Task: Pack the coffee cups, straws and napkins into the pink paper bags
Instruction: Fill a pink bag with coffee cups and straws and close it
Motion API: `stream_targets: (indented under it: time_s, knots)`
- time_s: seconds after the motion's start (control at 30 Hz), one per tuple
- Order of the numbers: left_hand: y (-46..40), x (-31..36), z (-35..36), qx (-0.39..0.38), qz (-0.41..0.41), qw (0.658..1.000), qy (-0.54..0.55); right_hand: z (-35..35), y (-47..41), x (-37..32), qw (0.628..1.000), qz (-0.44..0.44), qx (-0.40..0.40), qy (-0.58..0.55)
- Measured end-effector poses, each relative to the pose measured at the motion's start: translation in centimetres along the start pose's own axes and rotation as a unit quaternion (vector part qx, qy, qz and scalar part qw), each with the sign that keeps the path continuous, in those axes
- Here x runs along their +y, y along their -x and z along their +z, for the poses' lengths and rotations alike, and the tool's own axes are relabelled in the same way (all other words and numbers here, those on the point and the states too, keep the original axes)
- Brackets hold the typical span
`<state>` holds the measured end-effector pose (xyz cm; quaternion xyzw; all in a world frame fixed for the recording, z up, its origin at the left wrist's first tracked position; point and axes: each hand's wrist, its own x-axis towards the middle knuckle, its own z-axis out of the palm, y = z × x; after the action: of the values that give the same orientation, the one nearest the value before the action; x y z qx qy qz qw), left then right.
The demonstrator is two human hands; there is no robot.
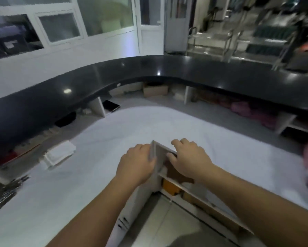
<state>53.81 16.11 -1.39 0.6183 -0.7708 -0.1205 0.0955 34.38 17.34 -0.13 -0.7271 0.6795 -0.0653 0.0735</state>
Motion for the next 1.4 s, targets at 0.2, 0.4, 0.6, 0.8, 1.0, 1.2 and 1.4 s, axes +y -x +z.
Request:
stream_targets:
  time_s: [0.2, 0.4, 0.6, 0.8, 1.0, 1.2, 1.4]
  knots:
    - [-3.1, 13.4, 4.1, -0.031, 0.117, 0.993, 0.002, -3.3, 4.9, 12.1, 0.989, 0.145, 0.029, -0.021]
    - [-7.2, 23.9, 7.6, -0.063, 0.236, 0.970, -0.013, -4.8, 9.0, 21.7, 0.959, 0.274, 0.063, -0.022]
    - [-12.0, 32.8, 10.0, -0.093, 0.330, 0.939, 0.009, -7.9, 10.2, 30.0, 0.915, 0.386, 0.110, -0.022]
    - [-16.9, 40.6, 11.7, -0.131, 0.388, 0.912, 0.040, -11.3, 11.0, 37.1, 0.868, 0.479, 0.132, -0.010]
    - [-18.5, 48.7, 14.2, -0.176, 0.424, 0.887, 0.050, -12.7, 13.7, 42.8, 0.810, 0.553, 0.191, -0.045]
    - [-18.8, 56.4, 16.3, -0.195, 0.405, 0.889, 0.083, -13.2, 13.7, 49.4, 0.809, 0.551, 0.200, -0.054]
    - [-18.7, 63.5, 17.8, -0.189, 0.357, 0.910, 0.094, -13.8, 12.9, 56.1, 0.846, 0.500, 0.183, -0.034]
